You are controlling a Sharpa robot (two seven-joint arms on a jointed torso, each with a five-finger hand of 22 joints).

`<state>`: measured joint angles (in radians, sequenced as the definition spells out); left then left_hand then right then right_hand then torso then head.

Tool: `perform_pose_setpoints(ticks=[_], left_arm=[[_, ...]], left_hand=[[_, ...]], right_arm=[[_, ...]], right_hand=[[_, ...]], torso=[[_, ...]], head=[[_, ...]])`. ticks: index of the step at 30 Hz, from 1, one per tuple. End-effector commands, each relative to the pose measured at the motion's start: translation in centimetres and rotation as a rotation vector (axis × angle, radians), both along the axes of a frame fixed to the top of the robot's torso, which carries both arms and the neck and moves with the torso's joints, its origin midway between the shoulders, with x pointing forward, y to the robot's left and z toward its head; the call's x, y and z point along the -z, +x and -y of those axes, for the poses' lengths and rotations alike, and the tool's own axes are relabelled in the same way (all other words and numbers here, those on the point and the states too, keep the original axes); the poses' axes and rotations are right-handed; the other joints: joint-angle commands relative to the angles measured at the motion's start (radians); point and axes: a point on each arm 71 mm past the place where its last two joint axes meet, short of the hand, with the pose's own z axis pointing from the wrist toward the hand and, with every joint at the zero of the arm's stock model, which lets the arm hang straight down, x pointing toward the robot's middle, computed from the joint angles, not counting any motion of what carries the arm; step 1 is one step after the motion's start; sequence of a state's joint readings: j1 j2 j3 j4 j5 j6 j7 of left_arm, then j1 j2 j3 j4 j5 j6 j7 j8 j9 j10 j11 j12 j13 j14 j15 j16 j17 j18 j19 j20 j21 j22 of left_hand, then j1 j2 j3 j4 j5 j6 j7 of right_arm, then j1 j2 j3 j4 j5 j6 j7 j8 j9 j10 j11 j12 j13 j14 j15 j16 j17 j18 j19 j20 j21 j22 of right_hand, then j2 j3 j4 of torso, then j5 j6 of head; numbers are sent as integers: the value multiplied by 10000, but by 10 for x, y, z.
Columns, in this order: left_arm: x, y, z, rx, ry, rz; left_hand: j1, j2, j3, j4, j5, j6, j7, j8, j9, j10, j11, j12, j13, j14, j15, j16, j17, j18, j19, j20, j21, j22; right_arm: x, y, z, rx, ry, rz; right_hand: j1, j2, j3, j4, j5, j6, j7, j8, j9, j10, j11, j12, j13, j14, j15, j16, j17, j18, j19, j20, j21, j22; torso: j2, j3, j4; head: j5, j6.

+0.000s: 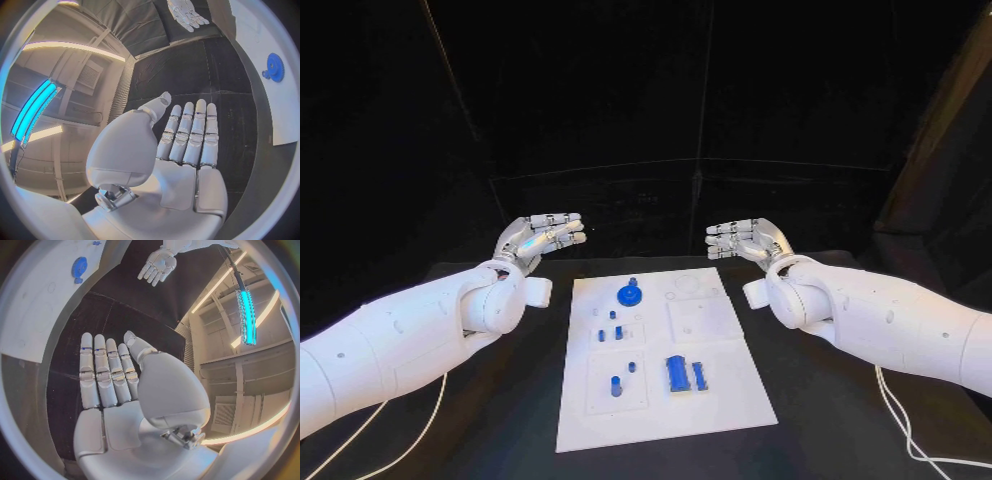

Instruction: Assemble the parts on the task board

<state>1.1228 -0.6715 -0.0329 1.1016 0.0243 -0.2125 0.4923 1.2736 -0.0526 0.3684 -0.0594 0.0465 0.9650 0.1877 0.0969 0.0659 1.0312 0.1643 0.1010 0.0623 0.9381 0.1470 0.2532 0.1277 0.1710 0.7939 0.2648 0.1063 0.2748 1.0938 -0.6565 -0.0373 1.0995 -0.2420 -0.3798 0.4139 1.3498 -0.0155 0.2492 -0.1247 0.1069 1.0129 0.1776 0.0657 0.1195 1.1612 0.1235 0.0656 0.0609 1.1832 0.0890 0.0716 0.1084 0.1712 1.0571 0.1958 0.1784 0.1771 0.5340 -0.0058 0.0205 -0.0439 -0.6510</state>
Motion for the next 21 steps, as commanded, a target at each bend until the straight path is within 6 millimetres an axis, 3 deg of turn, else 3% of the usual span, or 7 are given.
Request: perform_pose_setpoints(ticks=[1,8,9,11,15,17,21], left_arm=[[0,0,0,-27,-9,-7],[1,-8,8,-228,89,-34],[1,-10,10,-288,119,-42],[1,-15,15,-417,183,-57],[0,-27,25,-698,326,-85],[-2,-38,33,-937,449,-105],[-5,-56,45,-1302,640,-127]], left_hand=[[-3821,526,-1123,594,-465,-2895,-563,-969,-659,-3087,-486,-1010,-623,-2799,-442,-806,-406,-513,-2363,-776,-319,-846],[-5823,526,-1725,594,-465,-4401,-846,-969,-659,-4692,-749,-1010,-623,-4253,-677,-1219,-1277,-670,-3591,-1205,-1063,-1293],[-5924,526,-1753,594,-465,-4478,-862,-969,-659,-4776,-763,-1010,-623,-4328,-687,-1239,-1277,-687,-3656,-1226,-1063,-1313],[-6653,526,-1959,594,-465,-5034,-974,-969,-659,-5371,-857,-1010,-623,-4869,-1470,-1377,-1277,-719,-4115,-1378,-1063,-1467],[-7388,526,-2169,594,-465,-5592,-1084,-969,-659,-5968,-1643,-1010,-623,-5416,-1470,-1516,-1277,-795,-4577,-1532,-1063,-1621],[-7918,526,-2319,594,-465,-5995,-1161,-969,-659,-6395,-1643,-1010,-623,-5811,-1470,-1619,-1277,-900,-4909,-1644,-1063,-1733],[-8632,526,-2524,594,-465,-6539,-1877,-969,-659,-6980,-1643,-1010,-623,-6339,-1470,-1754,-1277,-974,-5361,-1791,-1063,-1883]], right_arm=[[0,1,-1,-19,36,10],[-3,-8,-9,185,372,74],[-3,-9,-10,214,417,81],[-6,-16,-16,378,669,109],[-11,-29,-27,671,1087,117],[-16,-41,-35,909,1398,86],[-22,-57,-45,1221,1766,-3]], right_hand=[[-4051,155,-718,379,-321,-3039,-533,-657,-372,-3469,-356,-656,-609,-3513,-890,-716,-346,-514,-3124,-582,-553,-548],[-6204,155,-1075,1247,-1069,-4602,-785,-657,-1195,-5264,-533,-656,-609,-5326,-890,-716,-1084,-654,-4746,-897,-843,-825],[-6311,155,-1092,1247,-1069,-4683,-797,-657,-1195,-5357,-1235,-656,-609,-5420,-890,-716,-1084,-684,-4831,-914,-853,-839],[-7090,155,-1270,1247,-1069,-5273,-905,-657,-1195,-6036,-1235,-656,-609,-6120,-890,-716,-1084,-709,-5455,-1026,-955,-941],[-7842,155,-1414,1247,-1069,-5847,-1011,-657,-1195,-6688,-1235,-656,-609,-6791,-890,-716,-1084,-792,-6057,-1135,-1051,-1037],[-8409,155,-1519,1247,-1069,-6279,-1776,-657,-1195,-7184,-1235,-656,-609,-7298,-890,-716,-1084,-902,-6508,-1219,-1784,-1771],[-9151,155,-1634,1247,-1069,-6831,-1776,-657,-1195,-7835,-1235,-656,-609,-7959,-890,-716,-1084,-962,-7094,-1958,-1784,-1771]], torso=[[0,4,-1],[64,37,-128],[70,41,-142],[92,53,-186],[102,58,-205],[102,58,-205],[102,58,-205]], head=[[11,7],[278,321],[307,355],[399,463],[439,510],[439,510],[439,510]])
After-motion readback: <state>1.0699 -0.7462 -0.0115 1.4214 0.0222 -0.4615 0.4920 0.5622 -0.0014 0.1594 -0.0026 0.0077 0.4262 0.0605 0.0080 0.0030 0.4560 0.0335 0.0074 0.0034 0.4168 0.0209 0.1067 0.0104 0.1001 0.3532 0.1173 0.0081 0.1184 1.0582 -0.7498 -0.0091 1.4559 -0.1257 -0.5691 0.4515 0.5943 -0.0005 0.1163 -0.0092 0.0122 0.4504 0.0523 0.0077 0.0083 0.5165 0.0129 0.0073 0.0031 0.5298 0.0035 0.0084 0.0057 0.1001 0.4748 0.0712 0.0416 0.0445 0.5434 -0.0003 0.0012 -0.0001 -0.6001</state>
